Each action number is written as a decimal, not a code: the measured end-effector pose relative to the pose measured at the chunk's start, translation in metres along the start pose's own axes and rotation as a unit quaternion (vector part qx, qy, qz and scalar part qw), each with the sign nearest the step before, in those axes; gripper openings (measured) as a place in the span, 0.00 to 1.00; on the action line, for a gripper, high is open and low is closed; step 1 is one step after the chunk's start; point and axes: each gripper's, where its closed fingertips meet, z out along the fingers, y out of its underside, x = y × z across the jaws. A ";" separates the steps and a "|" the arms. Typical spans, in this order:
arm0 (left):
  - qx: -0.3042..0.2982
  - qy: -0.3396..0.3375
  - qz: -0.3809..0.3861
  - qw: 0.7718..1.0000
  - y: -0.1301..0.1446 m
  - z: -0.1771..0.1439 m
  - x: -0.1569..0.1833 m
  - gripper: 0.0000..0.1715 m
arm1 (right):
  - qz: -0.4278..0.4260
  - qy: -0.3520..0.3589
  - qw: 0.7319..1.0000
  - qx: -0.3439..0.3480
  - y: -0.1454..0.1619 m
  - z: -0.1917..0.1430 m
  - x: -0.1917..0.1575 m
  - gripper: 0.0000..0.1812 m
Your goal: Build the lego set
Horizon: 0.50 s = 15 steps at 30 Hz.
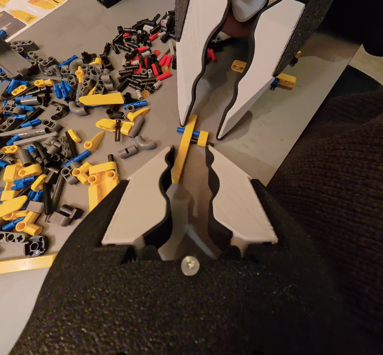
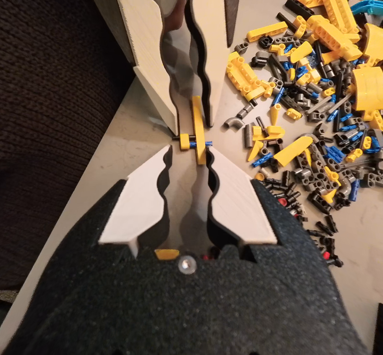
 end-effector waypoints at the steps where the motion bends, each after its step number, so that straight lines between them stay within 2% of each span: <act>1: 0.000 0.001 0.002 1.000 0.000 0.000 0.000 0.17 | 0.000 -0.001 1.000 0.001 0.000 0.000 0.000 0.18; 7: 0.001 0.010 0.000 1.000 0.000 0.000 0.002 0.16 | 0.006 -0.009 1.000 0.005 0.000 0.000 0.000 0.17; 9: 0.001 0.011 0.000 1.000 0.000 0.000 0.002 0.16 | 0.003 -0.001 1.000 0.004 0.000 0.001 0.003 0.13; 15: 0.000 0.011 0.005 1.000 0.000 0.000 0.002 0.15 | 0.003 -0.001 1.000 0.005 0.000 0.001 0.003 0.13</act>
